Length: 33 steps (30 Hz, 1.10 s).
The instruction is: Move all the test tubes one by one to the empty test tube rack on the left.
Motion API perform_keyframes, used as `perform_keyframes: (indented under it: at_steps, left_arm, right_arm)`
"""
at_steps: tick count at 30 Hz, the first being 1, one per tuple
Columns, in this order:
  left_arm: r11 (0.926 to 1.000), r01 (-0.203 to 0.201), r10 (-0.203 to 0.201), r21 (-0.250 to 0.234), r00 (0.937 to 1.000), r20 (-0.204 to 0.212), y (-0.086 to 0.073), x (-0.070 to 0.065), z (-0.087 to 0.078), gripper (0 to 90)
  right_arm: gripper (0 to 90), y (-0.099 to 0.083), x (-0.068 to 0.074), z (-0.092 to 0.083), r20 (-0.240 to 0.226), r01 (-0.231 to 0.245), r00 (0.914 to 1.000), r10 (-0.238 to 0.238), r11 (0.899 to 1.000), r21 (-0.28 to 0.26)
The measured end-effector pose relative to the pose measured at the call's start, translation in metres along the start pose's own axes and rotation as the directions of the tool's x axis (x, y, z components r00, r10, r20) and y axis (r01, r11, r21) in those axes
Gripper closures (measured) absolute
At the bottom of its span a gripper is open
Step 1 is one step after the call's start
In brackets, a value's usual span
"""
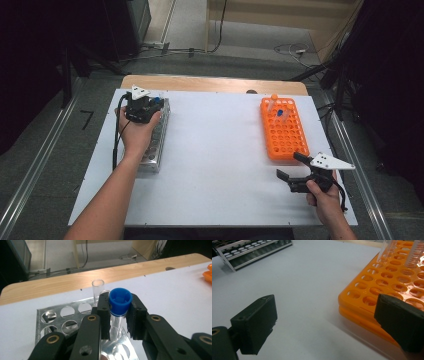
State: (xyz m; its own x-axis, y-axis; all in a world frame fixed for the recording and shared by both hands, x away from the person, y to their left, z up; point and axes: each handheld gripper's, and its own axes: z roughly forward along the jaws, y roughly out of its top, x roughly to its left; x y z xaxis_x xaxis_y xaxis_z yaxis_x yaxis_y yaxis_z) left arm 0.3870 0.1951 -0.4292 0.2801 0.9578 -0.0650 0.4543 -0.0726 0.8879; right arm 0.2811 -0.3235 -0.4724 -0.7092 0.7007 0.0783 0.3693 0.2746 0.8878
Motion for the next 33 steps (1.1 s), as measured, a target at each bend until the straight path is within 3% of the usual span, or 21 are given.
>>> perform_keyframes:
  at_steps: [5,10,13,18,21,27,33]
  left_arm:
    - [0.9994,0.023,-0.023,0.027,0.9997,0.011,-0.001,0.002,0.002,74.5]
    - [0.9988,0.044,-0.044,0.020,0.9979,0.046,-0.001,0.002,0.001,66.2]
    - [0.9980,0.064,-0.063,-0.004,0.9950,0.077,0.001,0.001,-0.004,56.5]
    - [0.9957,0.081,-0.075,-0.044,0.9900,0.120,0.001,-0.004,-0.015,28.3]
    - [0.9932,0.098,-0.087,-0.062,0.9839,0.156,-0.001,-0.005,-0.024,15.8]
    - [0.9931,0.083,-0.064,-0.084,0.9760,0.208,-0.009,-0.012,-0.044,2.3]
    - [0.9907,0.081,-0.048,-0.110,0.9612,0.271,-0.021,-0.022,-0.064,0.0]
  right_arm:
    - [3.1,0.000,0.000,0.000,-0.001,0.000,1.0000,0.000,1.000,0.001]
    - [3.1,0.000,0.000,0.001,-0.004,-0.003,1.0000,0.003,1.000,0.003]
    - [3.1,0.000,0.001,0.002,-0.004,-0.001,1.0000,0.001,1.000,0.002]
    - [3.1,0.002,0.002,0.002,0.001,0.000,1.0000,0.000,1.000,-0.001]
    - [3.1,0.004,0.003,0.002,0.003,0.003,1.0000,-0.003,1.000,-0.007]
    - [3.1,0.009,0.006,0.001,0.004,-0.002,1.0000,0.002,1.000,-0.024]
    - [3.1,0.013,0.006,0.003,0.015,-0.014,0.9998,0.015,0.999,-0.029]
